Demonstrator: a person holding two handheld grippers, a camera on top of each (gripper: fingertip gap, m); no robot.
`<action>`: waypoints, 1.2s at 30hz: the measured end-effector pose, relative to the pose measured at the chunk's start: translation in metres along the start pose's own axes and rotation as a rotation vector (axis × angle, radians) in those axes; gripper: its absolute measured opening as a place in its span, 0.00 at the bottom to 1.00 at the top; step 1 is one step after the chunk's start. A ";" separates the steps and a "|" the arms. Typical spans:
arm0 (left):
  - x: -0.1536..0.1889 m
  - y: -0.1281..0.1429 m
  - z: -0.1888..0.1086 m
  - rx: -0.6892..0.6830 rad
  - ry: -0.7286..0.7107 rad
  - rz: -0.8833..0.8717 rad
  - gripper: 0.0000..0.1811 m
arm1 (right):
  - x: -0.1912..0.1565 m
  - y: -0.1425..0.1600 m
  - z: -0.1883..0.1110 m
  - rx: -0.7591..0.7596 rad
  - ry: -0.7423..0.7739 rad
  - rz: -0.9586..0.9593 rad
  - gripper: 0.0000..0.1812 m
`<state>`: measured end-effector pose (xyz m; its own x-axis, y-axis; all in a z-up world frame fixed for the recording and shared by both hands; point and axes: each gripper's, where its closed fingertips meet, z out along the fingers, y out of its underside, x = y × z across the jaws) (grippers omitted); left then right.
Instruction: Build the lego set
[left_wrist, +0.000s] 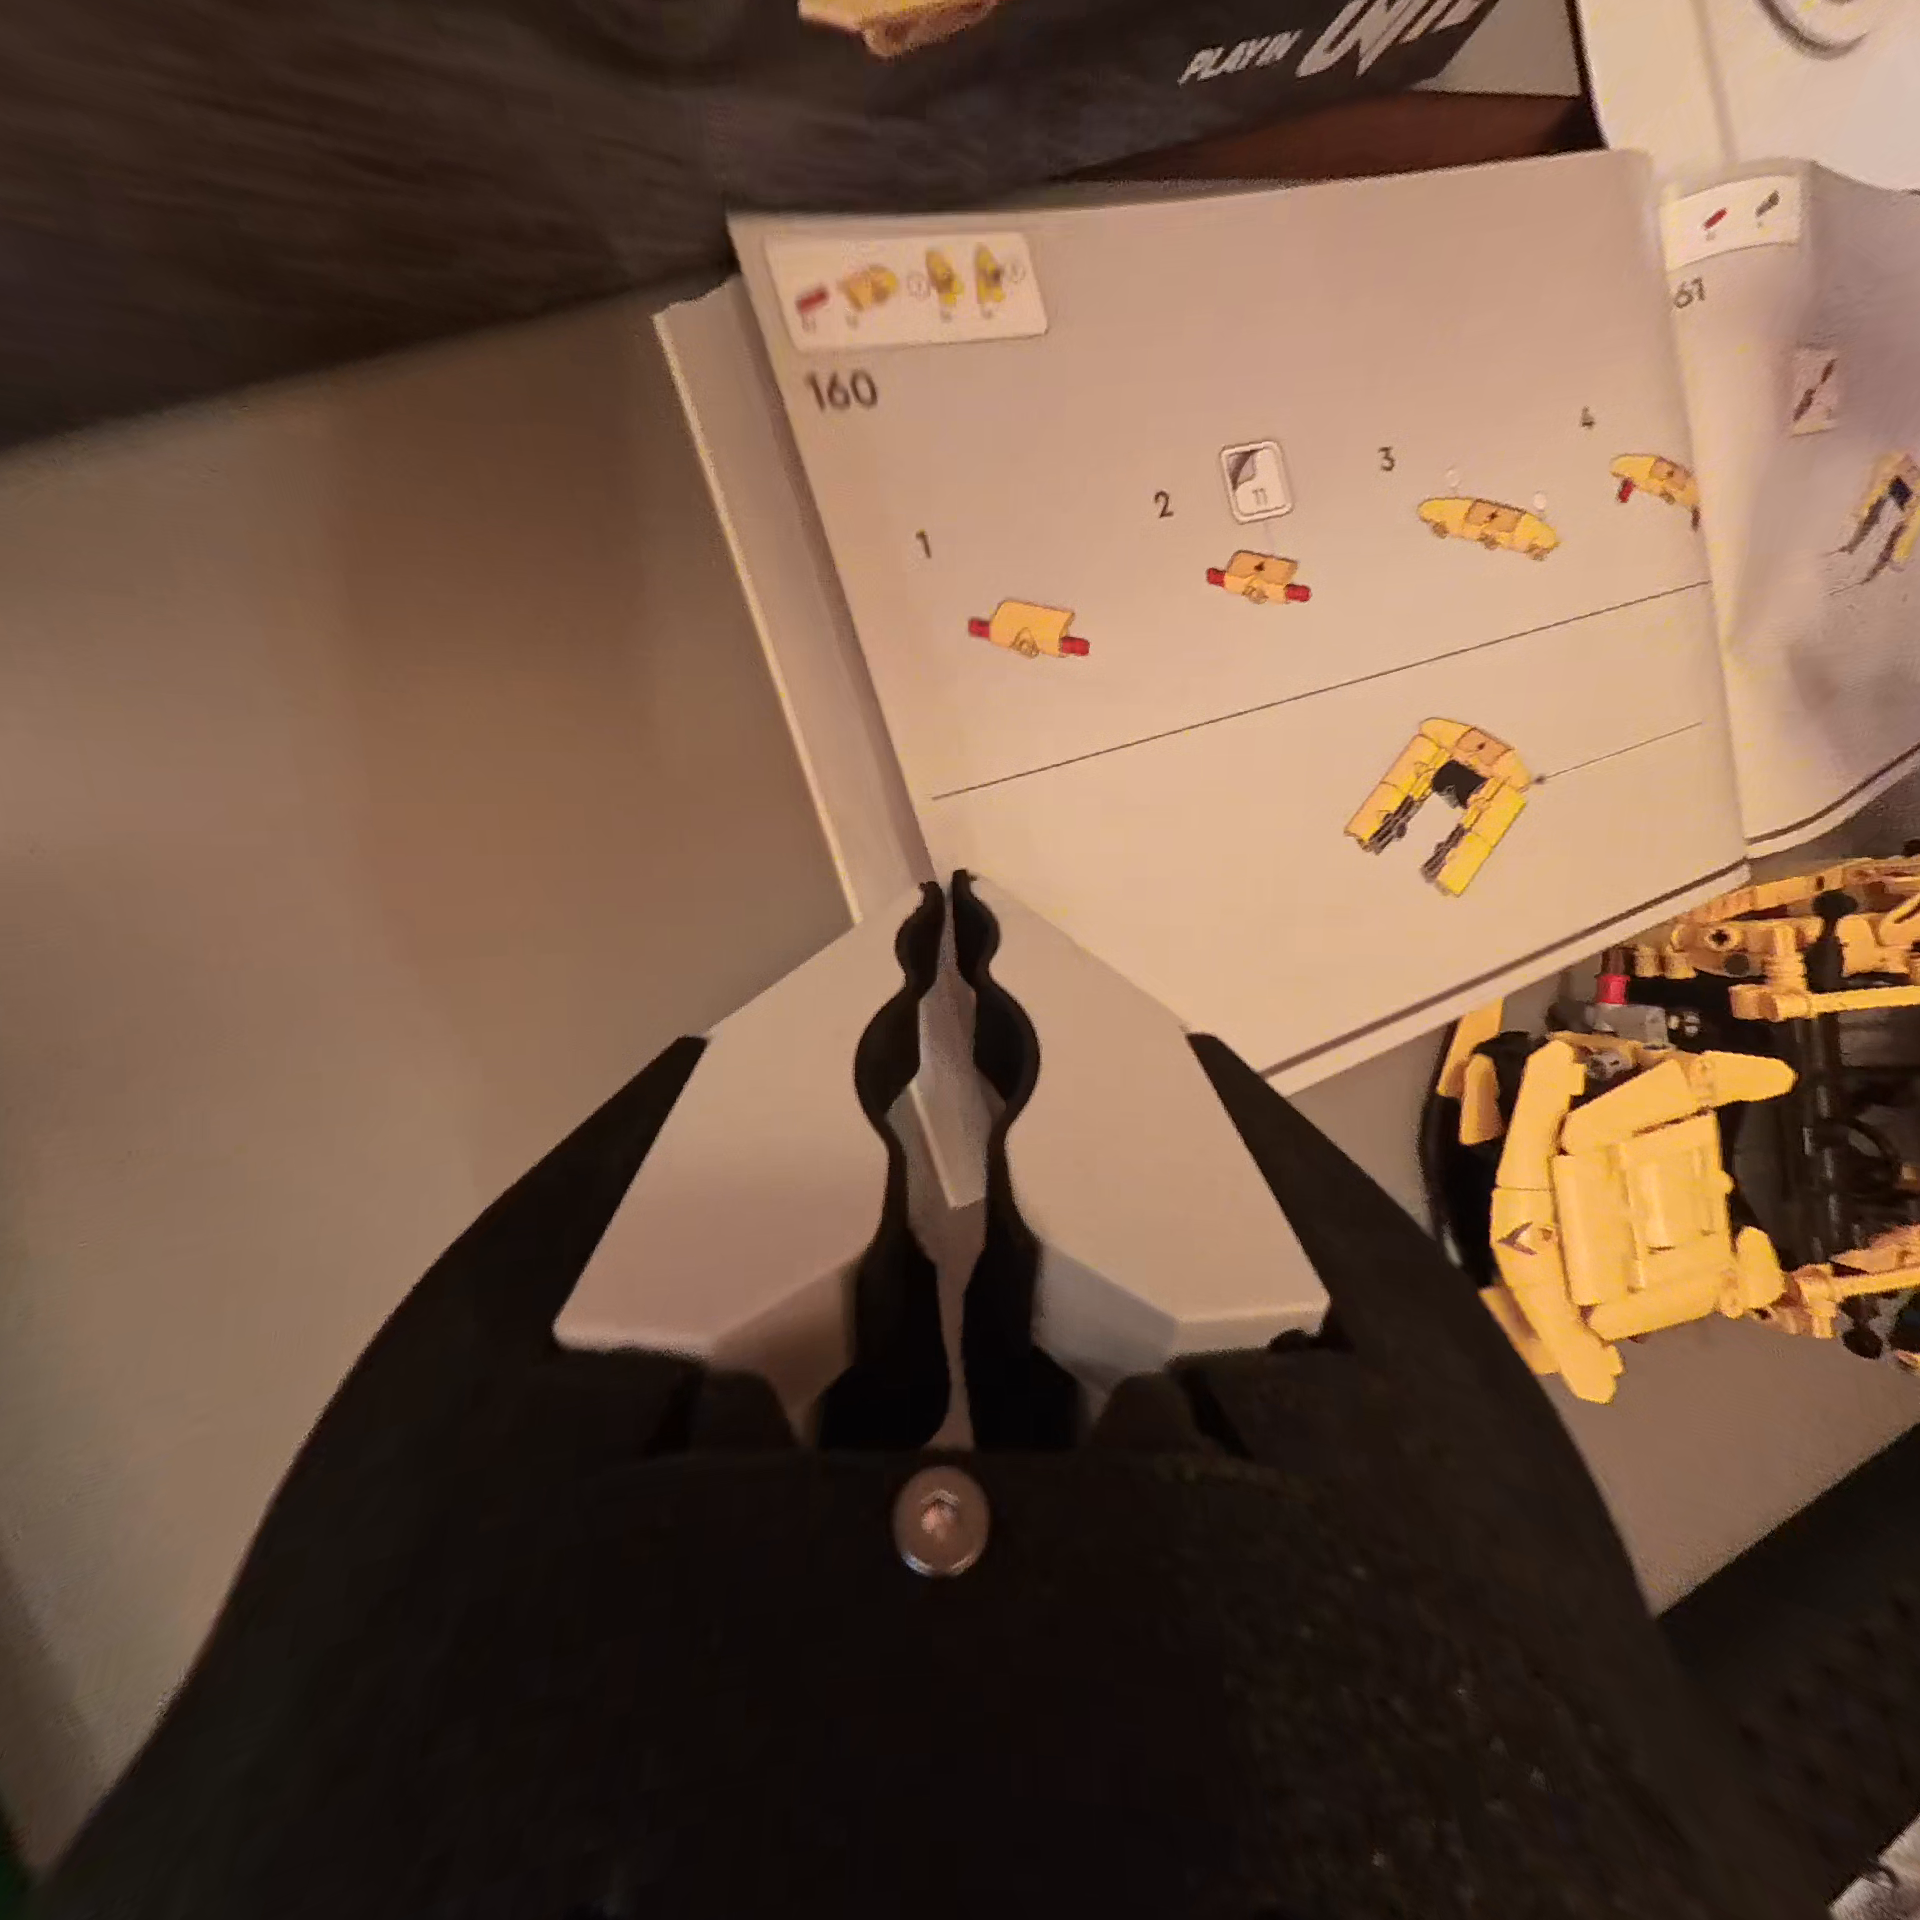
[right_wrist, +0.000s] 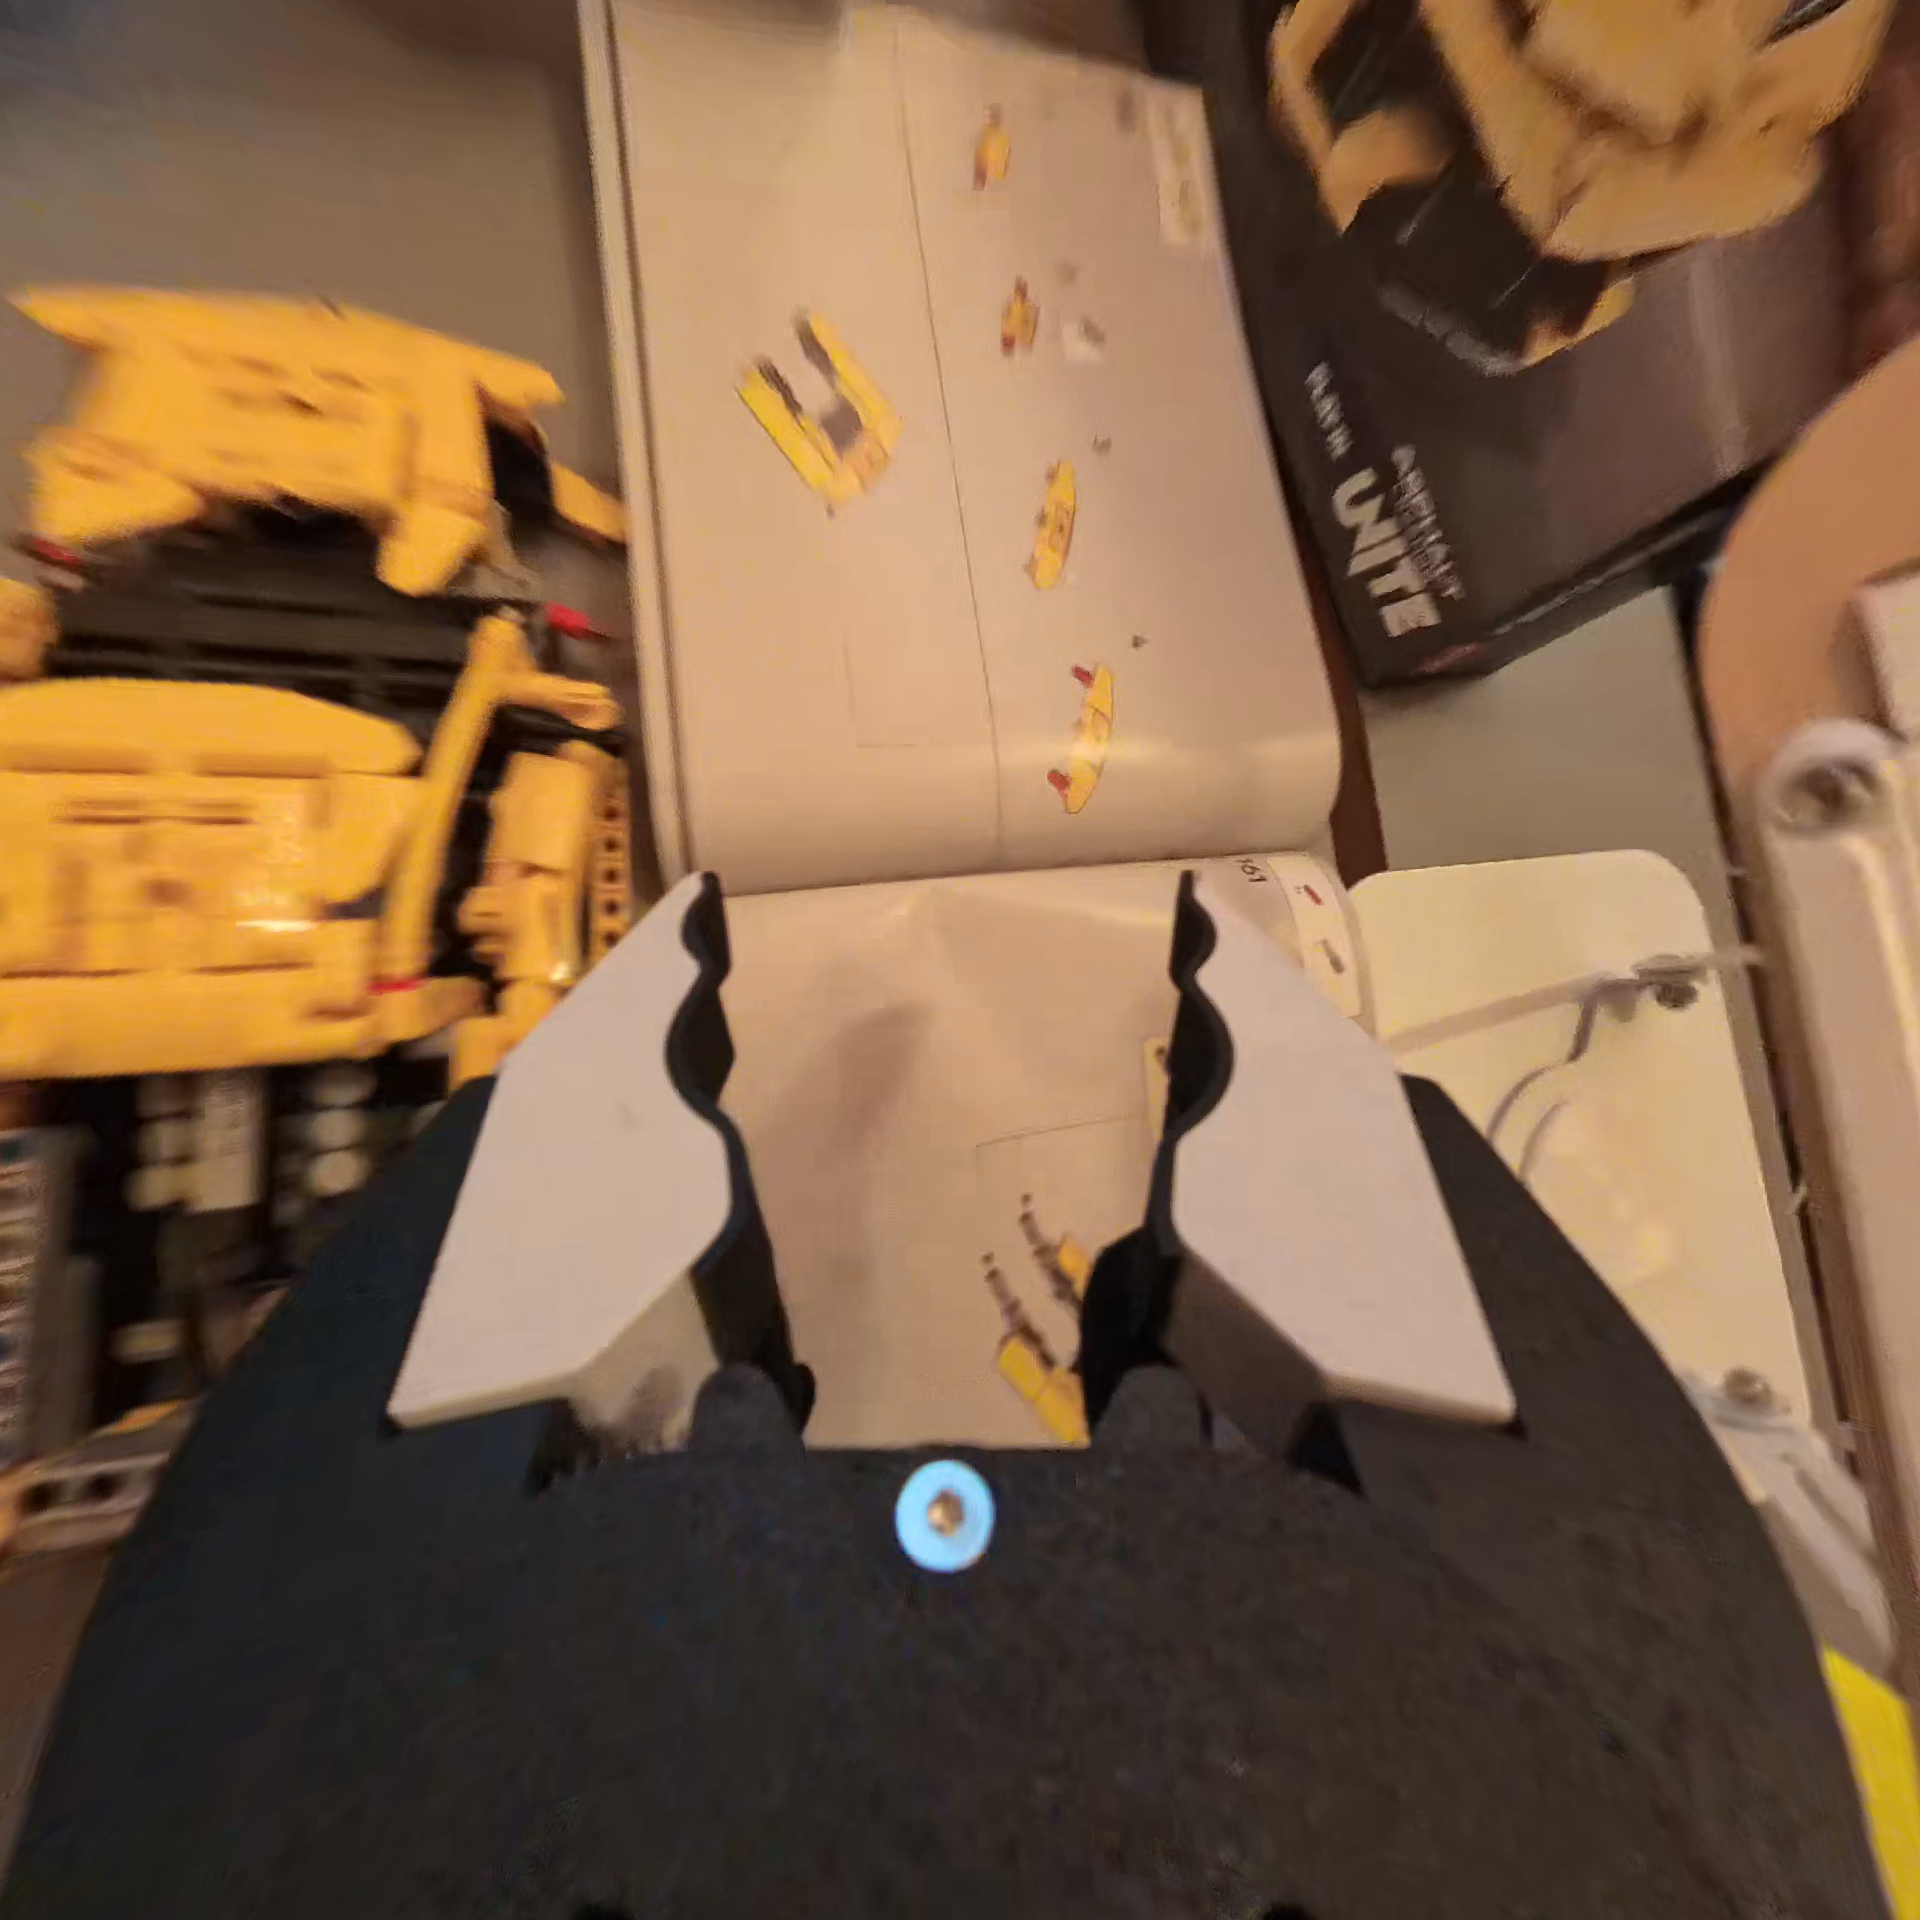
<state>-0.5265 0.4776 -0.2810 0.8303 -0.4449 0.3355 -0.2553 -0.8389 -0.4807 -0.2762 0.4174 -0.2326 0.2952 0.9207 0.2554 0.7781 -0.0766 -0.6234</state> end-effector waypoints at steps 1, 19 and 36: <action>-0.003 0.002 0.000 -0.008 -0.017 0.004 0.00 | 0.007 0.003 0.014 -0.061 -0.028 -0.010 0.51; 0.040 0.008 0.028 -0.051 0.150 0.239 0.01 | 0.003 0.019 0.086 -0.436 -0.336 -0.048 0.55; 0.016 0.027 0.014 -0.084 0.162 0.084 0.00 | -0.011 0.020 0.078 -0.179 -0.311 0.059 0.55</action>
<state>-0.5126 0.4519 -0.3002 0.7157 -0.5531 0.4264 -0.3661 -0.8170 -0.4455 -0.3075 0.4355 -0.3055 0.1810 0.9830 -0.0318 0.8578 -0.1736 -0.4838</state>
